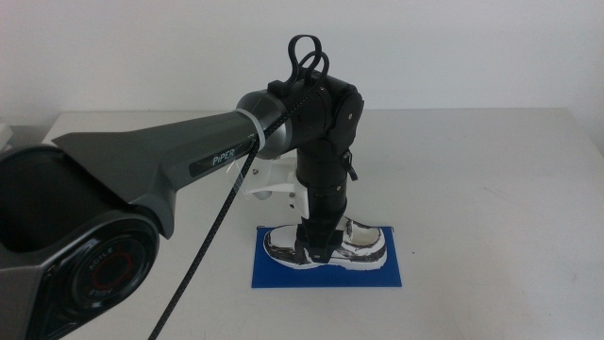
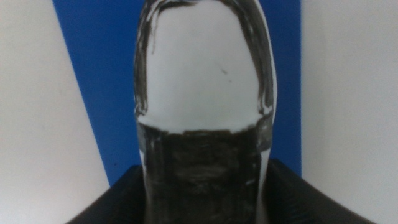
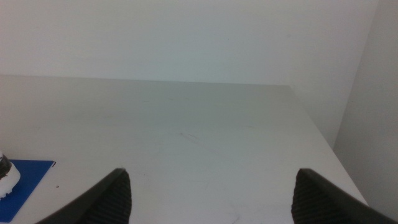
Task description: Use one arm to grab the shoe from the table and place it on the mat.
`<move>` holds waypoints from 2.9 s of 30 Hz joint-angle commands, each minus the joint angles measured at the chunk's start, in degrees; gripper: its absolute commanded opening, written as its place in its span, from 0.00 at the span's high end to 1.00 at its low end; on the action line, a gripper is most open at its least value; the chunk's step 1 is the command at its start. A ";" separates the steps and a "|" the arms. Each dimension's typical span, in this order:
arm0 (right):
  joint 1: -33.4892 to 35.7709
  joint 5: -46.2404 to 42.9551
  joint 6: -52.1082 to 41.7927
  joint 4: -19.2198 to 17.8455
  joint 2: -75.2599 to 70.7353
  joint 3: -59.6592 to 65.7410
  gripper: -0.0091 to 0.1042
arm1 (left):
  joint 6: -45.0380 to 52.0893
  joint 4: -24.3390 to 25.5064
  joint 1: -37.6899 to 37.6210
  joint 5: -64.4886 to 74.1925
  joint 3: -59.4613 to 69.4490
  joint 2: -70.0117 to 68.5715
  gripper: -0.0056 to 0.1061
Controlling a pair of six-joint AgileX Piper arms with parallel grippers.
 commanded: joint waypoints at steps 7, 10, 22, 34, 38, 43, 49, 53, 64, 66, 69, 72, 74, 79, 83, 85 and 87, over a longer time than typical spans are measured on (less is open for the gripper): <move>-0.27 -4.54 -0.72 -0.49 -1.21 -0.54 0.33 | -1.35 0.02 -0.30 5.66 -1.66 -3.76 0.20; -0.27 -4.54 -0.72 -0.49 -1.21 -0.54 0.33 | -1.35 0.02 -0.30 5.66 -1.66 -3.82 0.19; -0.27 -4.54 -0.72 -0.49 -1.21 -0.54 0.33 | -1.35 1.49 -0.30 5.66 -1.71 -7.89 0.19; -0.27 -4.54 -0.72 -0.49 -1.21 -0.54 0.33 | -1.35 2.97 -0.30 5.66 -1.71 -14.37 0.19; -0.27 -4.54 -0.72 -0.49 -1.21 -0.54 0.33 | -1.14 7.29 -0.30 5.66 -1.71 -19.02 0.21; -0.27 -4.54 -0.72 -0.49 -1.21 -0.54 0.33 | 4.85 16.45 -0.30 5.66 -1.71 -25.74 0.24; -0.27 -4.54 -0.72 -0.49 -1.21 -0.54 0.33 | 19.02 30.36 -0.30 5.66 -1.71 -32.60 0.27; -0.27 -4.54 -0.72 -0.49 -1.21 -0.54 0.33 | 32.45 41.11 -0.30 5.66 -1.71 -35.41 0.30; -0.27 -4.54 -0.72 -0.49 -1.21 -0.54 0.33 | 65.76 59.77 -0.09 5.66 -1.71 -39.23 0.33; -0.27 -4.54 -0.72 -0.49 -1.21 -0.54 0.33 | 69.70 58.06 1.18 5.54 -1.71 -39.70 0.33; -0.27 -4.54 -0.72 -0.49 -1.21 -0.54 0.33 | 75.79 47.75 8.29 5.24 -1.65 -41.69 0.33; -0.27 -4.54 -0.72 -0.49 -1.21 -0.54 0.33 | 81.25 39.00 16.10 2.89 -1.65 -43.35 0.33; -0.27 -4.54 -0.72 -0.49 -1.21 -0.54 0.33 | 83.94 35.05 19.95 0.70 -1.39 -44.47 0.33; -0.27 -4.54 -0.72 -0.49 -1.21 -0.54 0.33 | 91.42 26.92 28.80 -11.20 8.14 -51.11 0.33; -0.27 -4.54 -0.72 -0.49 -1.21 -0.54 0.33 | 95.72 21.99 34.40 -30.64 24.25 -59.78 0.33; -0.27 -4.54 -0.72 -0.49 -1.21 -0.54 0.33 | 97.20 21.12 36.82 -39.99 32.49 -64.27 0.33; -0.27 -4.54 -0.72 -0.49 -1.21 -0.54 0.33 | 99.24 19.85 39.12 -49.42 41.11 -68.04 0.33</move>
